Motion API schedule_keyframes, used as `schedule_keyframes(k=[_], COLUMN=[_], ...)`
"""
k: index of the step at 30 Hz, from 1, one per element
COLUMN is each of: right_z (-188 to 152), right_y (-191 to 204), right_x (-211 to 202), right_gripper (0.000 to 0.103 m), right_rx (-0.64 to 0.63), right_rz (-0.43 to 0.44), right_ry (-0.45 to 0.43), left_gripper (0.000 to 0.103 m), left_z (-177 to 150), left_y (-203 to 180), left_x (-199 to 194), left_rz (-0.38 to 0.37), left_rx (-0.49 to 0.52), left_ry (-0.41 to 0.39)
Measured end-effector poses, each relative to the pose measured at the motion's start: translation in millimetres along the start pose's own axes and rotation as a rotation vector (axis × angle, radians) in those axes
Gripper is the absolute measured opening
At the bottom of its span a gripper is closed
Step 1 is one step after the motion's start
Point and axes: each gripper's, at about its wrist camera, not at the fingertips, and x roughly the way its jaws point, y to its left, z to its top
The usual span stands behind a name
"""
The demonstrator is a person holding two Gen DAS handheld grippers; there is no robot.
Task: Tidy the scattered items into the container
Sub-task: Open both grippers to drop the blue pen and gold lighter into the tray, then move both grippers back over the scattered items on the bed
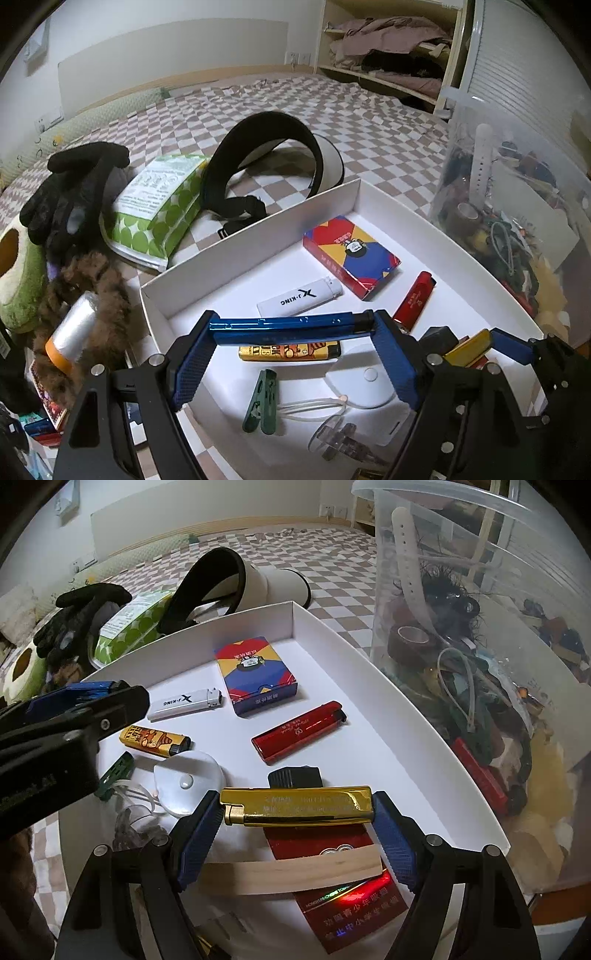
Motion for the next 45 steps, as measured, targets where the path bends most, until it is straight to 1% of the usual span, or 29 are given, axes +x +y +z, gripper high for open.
schedule_keyframes(k=[1, 3, 5, 13, 14, 16, 21, 28, 33, 42, 45], right_z=[-0.2, -0.6, -0.7, 0.4, 0.3, 0.3, 0.6, 0.4, 1.0, 2.9, 4.4], right_y=[0.0, 0.5, 1.6, 3.1, 3.0, 2.9, 2.4, 5.6, 7.9, 13.7, 19.4], right_x=[0.3, 0.6, 0.7, -4.8, -5.2, -6.1, -6.0, -8.3, -13.9, -29.5, -35.3], right_gripper=[0.081, 0.081, 0.081, 0.083, 0.084, 0.093, 0.093, 0.094, 0.095, 0.095, 0.095], right_rx=[0.0, -0.004, -0.007, -0.014, -0.014, -0.013, -0.002, -0.015, -0.019, -0.016, -0.024], right_rz=[0.0, -0.005, -0.011, -0.006, -0.009, -0.016, -0.006, -0.018, -0.019, -0.028, -0.019], right_ry=[0.002, 0.004, 0.003, -0.016, -0.019, -0.025, -0.029, -0.037, -0.049, -0.08, -0.09], left_gripper=[0.084, 0.091, 0.093, 0.093, 0.093, 0.093, 0.093, 0.093, 0.093, 0.093, 0.093], left_z=[-0.1, -0.7, -1.2, -1.8, -2.1, -2.6, -3.7, -6.4, -8.8, -19.5, -24.4], left_y=[0.2, 0.6, 0.6, 0.1, 0.2, 0.3, 0.9, -0.9, -0.7, 23.8, 35.3], left_x=[1.2, 2.0, 2.1, 1.3, 1.2, 0.8, -0.9, -9.0, -19.0, -54.5, -71.1], left_rz=[0.003, 0.005, 0.007, 0.012, 0.014, 0.017, 0.022, 0.022, 0.06, 0.05, 0.058], left_rx=[-0.001, -0.003, -0.004, 0.001, 0.002, 0.004, 0.006, 0.014, 0.039, -0.022, -0.033], left_ry=[0.006, 0.01, 0.01, 0.011, 0.012, 0.014, 0.017, 0.02, 0.002, -0.058, -0.077])
